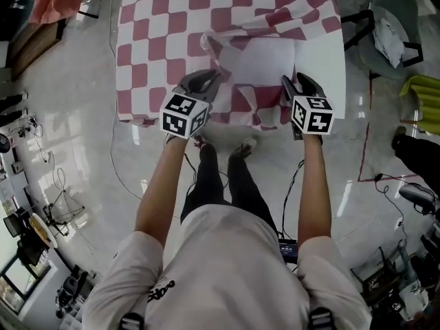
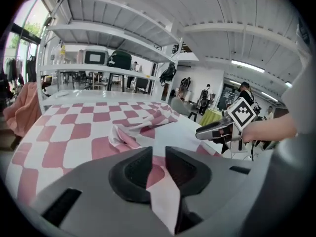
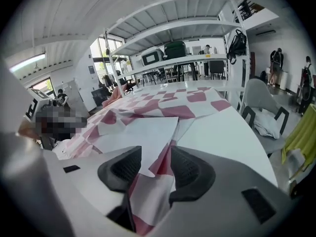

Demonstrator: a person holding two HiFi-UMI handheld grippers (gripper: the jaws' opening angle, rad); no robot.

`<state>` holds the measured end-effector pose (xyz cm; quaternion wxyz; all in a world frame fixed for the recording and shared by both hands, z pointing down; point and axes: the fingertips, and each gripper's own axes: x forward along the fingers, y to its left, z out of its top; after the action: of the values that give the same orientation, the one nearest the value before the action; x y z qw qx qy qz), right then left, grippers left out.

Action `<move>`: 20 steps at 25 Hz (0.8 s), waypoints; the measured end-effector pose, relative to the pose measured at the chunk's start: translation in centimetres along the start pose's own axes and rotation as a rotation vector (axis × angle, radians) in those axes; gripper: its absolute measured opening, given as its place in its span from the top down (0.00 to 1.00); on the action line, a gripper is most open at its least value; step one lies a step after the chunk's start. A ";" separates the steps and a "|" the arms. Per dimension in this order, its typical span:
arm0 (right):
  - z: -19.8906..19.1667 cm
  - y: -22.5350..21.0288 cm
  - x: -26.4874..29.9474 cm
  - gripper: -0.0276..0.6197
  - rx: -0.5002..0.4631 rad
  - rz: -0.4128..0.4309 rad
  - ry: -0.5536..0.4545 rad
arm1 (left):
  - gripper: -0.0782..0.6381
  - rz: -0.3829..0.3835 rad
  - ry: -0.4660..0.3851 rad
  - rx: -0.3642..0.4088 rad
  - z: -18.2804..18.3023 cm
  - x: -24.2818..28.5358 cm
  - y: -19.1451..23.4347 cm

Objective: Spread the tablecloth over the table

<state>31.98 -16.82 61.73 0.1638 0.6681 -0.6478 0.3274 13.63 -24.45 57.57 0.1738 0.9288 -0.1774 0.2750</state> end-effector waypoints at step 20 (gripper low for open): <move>0.6 -0.2 -0.7 0.91 0.021 -0.130 0.060 | 0.84 -0.161 -0.013 -0.146 2.3 3.7 0.0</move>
<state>32.33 -16.62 60.86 0.1971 0.7003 -0.5945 0.3426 17.62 -26.28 57.85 0.2616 0.9267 -0.1228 0.2403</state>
